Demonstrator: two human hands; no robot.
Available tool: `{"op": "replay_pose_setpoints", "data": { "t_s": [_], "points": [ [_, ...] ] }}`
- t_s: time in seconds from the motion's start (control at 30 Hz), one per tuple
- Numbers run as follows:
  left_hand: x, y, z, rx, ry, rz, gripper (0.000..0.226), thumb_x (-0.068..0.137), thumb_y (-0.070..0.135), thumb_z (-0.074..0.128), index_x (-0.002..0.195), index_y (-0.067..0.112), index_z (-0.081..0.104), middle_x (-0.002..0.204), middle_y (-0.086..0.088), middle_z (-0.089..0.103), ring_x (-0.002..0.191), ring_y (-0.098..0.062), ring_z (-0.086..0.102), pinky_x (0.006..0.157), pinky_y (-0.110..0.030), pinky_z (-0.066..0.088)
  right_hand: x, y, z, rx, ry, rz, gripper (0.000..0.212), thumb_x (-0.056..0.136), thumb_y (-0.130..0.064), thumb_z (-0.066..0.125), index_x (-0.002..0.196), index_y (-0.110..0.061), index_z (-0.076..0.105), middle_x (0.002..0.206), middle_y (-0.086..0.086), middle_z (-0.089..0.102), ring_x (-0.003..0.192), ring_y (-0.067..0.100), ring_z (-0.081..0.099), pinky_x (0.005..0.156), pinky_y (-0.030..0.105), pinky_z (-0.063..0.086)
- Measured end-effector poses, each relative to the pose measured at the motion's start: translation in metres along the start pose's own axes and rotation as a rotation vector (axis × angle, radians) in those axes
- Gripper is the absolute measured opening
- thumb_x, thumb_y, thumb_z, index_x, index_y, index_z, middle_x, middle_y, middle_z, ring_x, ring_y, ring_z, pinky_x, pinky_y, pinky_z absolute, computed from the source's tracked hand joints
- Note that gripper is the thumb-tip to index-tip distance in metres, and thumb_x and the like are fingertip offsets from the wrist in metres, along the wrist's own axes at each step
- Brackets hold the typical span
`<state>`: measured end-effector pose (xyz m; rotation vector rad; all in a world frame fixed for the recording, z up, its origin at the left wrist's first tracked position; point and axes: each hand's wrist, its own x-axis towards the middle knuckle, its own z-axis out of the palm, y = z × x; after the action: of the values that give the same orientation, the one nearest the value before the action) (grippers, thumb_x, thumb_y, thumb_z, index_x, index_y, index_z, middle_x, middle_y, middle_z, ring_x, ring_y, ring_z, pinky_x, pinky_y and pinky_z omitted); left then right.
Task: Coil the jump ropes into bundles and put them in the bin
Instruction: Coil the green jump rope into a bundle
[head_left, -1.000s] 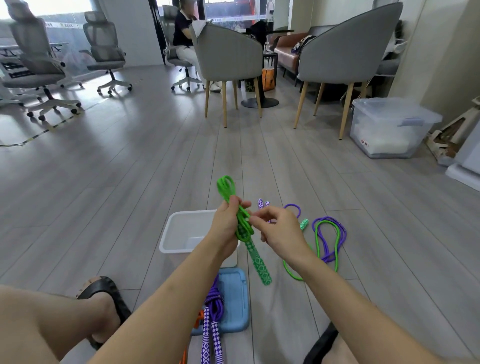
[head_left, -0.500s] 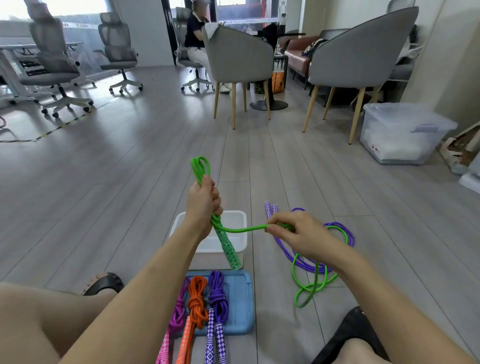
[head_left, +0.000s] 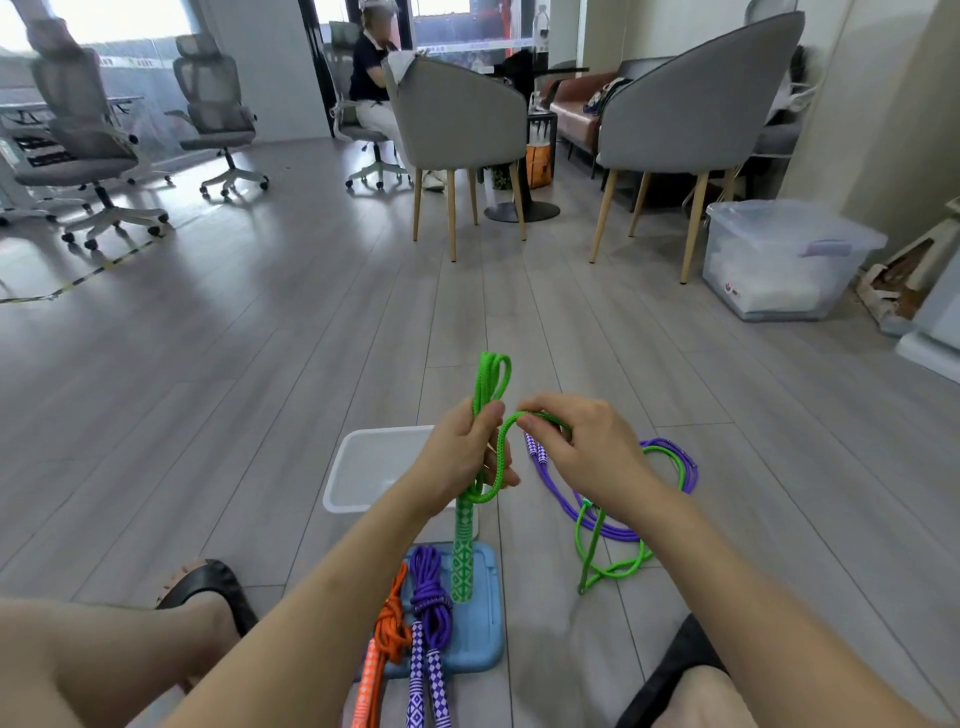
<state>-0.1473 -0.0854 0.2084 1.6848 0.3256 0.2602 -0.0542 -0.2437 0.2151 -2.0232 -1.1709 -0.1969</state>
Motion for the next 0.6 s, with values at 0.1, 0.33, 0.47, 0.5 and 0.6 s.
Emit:
{"op": "replay_pose_setpoints", "data": {
  "t_s": [0.1,0.33,0.47,0.5,0.6],
  "points": [
    [-0.003,0.003,0.009,-0.077,-0.058,-0.044,0.029,0.111,0.033,0.037,0.113,0.008,0.051,0.078,-0.018,0.067,0.061,-0.034,0.069,0.06,-0.038,0.058,-0.002,0.005,0.004,-0.051,0.057,0.001,0.014,0.102,-0.041,0.058,0.107,-0.033,0.069,0.075,-0.022,0.057,0.069,-0.003,0.049,0.058,0.025,0.035],
    [-0.007,0.004,0.022,-0.543,-0.067,-0.172,0.029,0.108,0.034,0.041,0.097,0.011,0.056,0.068,-0.006,0.061,0.055,-0.021,0.064,0.061,-0.034,0.057,-0.004,0.016,0.007,-0.149,0.09,0.029,0.017,0.101,-0.045,0.057,0.106,-0.035,0.07,0.088,-0.013,0.069,0.075,0.003,0.05,0.055,0.016,0.029],
    [-0.006,0.002,0.021,-0.561,-0.148,-0.215,0.03,0.105,0.041,0.045,0.101,0.013,0.055,0.064,0.002,0.045,0.047,-0.012,0.05,0.057,-0.029,0.054,-0.003,0.016,0.008,-0.171,0.106,0.033,0.019,0.1,-0.049,0.058,0.105,-0.036,0.071,0.091,-0.013,0.071,0.083,0.009,0.06,0.056,0.022,0.029],
    [-0.006,0.001,0.02,-0.544,-0.17,-0.22,0.03,0.104,0.044,0.046,0.103,0.014,0.053,0.065,0.003,0.04,0.045,-0.009,0.043,0.053,-0.026,0.05,-0.003,0.017,0.007,-0.179,0.11,0.046,0.018,0.099,-0.05,0.06,0.104,-0.037,0.071,0.092,-0.013,0.071,0.084,0.009,0.061,0.057,0.026,0.032],
    [-0.007,0.0,0.015,-0.347,-0.256,-0.248,0.031,0.106,0.044,0.044,0.108,0.015,0.053,0.066,0.003,0.025,0.047,-0.007,0.025,0.046,-0.02,0.035,-0.002,0.025,0.003,-0.21,0.093,0.1,0.022,0.094,-0.055,0.063,0.1,-0.034,0.068,0.091,-0.011,0.071,0.083,0.014,0.063,0.062,0.03,0.037]
  ]
}}
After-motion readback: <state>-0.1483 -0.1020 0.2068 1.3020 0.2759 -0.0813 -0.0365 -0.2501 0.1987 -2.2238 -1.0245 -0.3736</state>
